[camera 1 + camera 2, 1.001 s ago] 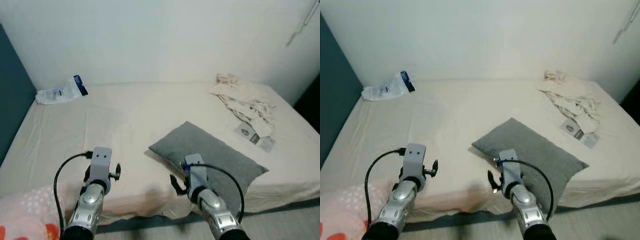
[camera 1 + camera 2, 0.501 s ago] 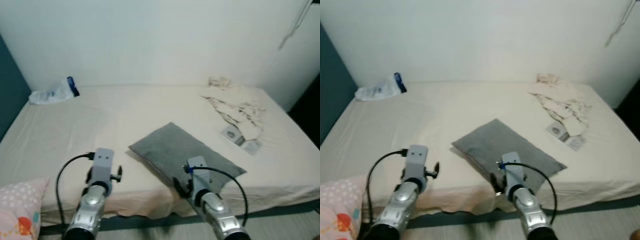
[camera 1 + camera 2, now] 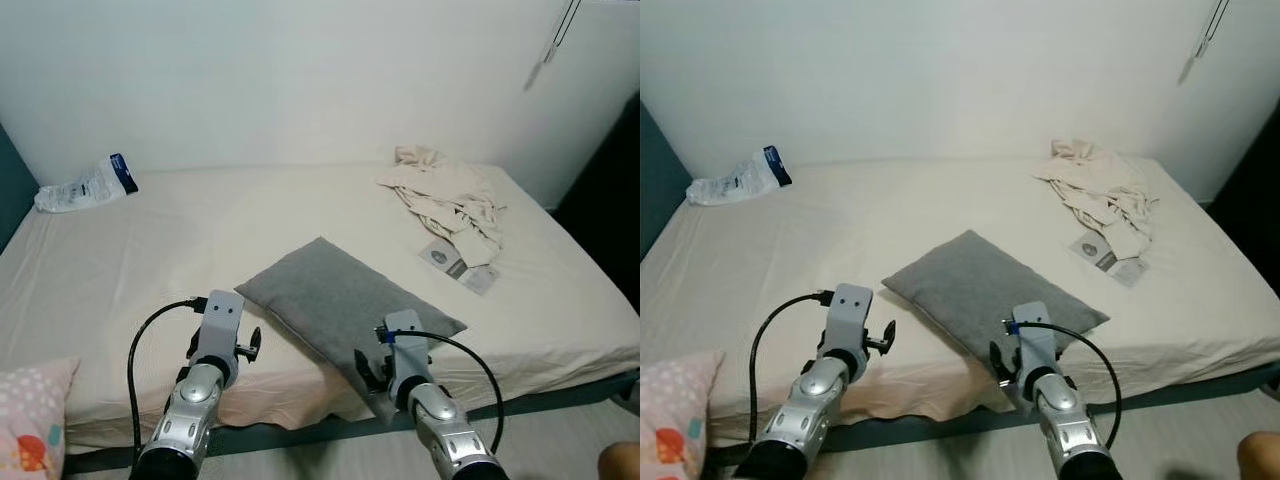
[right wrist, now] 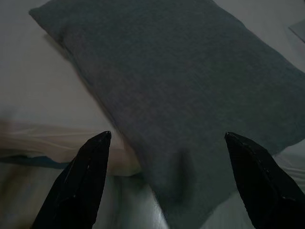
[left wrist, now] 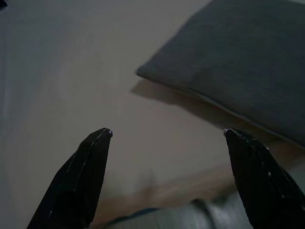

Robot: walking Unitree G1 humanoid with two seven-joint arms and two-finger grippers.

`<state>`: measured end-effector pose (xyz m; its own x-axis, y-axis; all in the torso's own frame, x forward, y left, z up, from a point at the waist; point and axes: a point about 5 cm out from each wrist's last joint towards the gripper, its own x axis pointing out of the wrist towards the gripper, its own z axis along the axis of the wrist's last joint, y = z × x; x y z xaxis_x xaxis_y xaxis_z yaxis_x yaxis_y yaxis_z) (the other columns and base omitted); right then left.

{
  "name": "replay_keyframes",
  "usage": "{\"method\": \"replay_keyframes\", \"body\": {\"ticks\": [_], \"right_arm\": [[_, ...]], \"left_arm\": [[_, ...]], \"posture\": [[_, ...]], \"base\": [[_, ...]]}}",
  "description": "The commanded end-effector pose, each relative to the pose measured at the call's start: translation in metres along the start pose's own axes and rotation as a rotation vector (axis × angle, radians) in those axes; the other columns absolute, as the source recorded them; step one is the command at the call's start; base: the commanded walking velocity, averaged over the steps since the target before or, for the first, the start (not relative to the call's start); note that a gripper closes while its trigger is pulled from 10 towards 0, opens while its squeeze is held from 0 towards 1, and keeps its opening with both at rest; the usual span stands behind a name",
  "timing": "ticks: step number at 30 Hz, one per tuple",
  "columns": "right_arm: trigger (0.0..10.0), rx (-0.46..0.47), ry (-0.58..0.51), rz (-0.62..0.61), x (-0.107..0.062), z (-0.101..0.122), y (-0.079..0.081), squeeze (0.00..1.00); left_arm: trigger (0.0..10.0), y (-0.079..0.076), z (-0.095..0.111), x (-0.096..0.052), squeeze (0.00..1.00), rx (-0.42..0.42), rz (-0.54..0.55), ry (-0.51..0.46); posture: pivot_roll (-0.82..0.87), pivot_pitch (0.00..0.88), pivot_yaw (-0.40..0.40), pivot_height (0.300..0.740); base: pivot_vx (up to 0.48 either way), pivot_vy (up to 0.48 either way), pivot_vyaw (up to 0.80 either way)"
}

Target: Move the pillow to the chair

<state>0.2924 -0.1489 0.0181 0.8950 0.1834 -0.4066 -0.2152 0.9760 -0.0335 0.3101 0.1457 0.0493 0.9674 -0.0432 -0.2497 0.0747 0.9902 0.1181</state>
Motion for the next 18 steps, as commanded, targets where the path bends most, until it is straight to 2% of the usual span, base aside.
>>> {"method": "replay_keyframes", "body": {"ticks": [1,11,18], "right_arm": [[10.0,0.015,-0.005,0.005,-0.0009,-0.0014,0.004,0.0],[10.0,0.023,-0.019,-0.004,-0.0009,0.0025,0.0018,0.0],[10.0,0.02,-0.02,-0.002,-0.0009,0.003,0.002,0.0]], "left_arm": [[10.0,0.0016,-0.0065,-0.002,0.0,-0.001,0.006,0.026],[10.0,0.0027,0.0,-0.0029,0.0,-0.026,0.012,-0.034],[10.0,0.0012,0.0,-0.0043,0.0,-0.047,-0.003,-0.04]], "posture": [[-0.04,0.107,-0.04,0.74],[-0.04,0.107,-0.042,0.74],[-0.04,0.107,-0.045,0.74]], "base": [[0.0,0.0,0.0],[0.0,0.0,0.0],[0.311,0.0,0.0]]}}
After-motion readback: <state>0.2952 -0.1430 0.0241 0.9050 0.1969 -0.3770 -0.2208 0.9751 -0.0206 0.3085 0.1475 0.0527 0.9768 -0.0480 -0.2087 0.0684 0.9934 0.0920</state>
